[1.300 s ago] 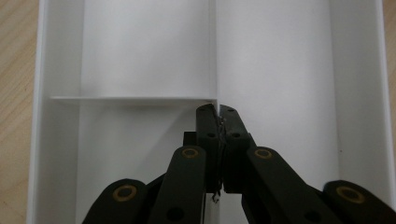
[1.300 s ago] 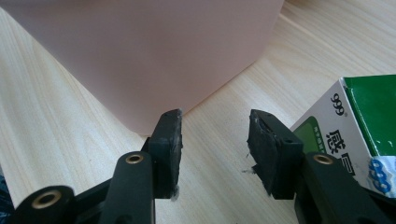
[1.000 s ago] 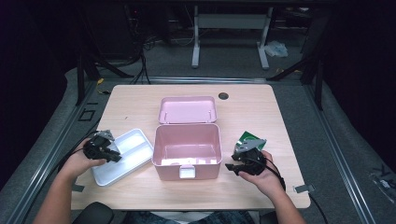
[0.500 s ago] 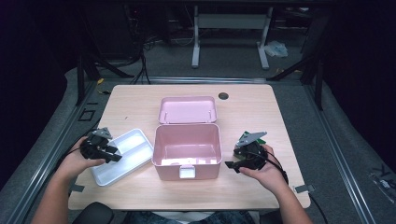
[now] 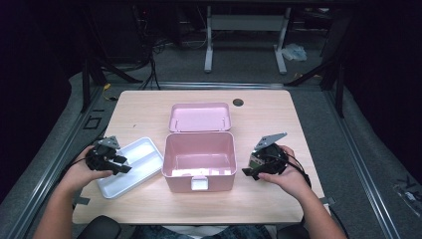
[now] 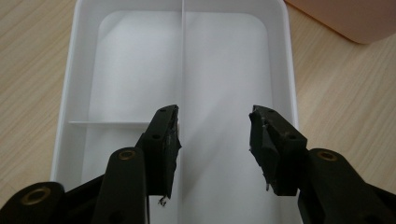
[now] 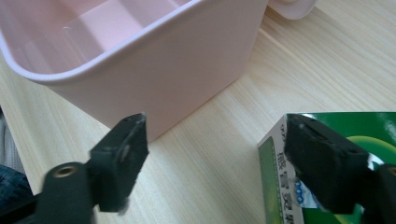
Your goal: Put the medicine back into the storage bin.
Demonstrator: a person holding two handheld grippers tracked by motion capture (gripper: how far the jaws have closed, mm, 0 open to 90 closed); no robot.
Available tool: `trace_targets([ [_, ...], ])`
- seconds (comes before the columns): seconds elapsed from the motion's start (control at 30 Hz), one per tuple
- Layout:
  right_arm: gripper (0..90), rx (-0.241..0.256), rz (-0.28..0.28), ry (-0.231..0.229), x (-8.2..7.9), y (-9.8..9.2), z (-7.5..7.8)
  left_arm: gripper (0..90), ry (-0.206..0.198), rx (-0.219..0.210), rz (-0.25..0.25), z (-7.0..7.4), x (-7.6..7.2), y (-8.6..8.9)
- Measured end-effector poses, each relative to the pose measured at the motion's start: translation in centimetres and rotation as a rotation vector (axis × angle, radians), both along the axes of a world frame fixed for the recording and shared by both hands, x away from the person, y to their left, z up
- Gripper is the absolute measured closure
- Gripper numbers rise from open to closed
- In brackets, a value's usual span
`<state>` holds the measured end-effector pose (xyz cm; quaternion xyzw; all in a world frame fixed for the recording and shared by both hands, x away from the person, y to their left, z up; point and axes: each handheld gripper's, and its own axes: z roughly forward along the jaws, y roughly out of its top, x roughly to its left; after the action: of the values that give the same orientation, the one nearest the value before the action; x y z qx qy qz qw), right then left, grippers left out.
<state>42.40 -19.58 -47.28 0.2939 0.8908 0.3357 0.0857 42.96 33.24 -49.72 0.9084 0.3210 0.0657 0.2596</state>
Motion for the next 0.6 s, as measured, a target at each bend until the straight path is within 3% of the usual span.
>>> trace_targets([
  [0.3,7.6,-0.144,0.043,0.018,1.4,0.2,1.1,52.1,0.000,-0.009,-0.011,0.0,-0.1,0.2],
  [0.6,1.0,-0.195,-0.010,0.069,4.1,-0.8,1.3,52.1,0.004,-0.013,-0.017,0.0,-0.2,0.3],
])
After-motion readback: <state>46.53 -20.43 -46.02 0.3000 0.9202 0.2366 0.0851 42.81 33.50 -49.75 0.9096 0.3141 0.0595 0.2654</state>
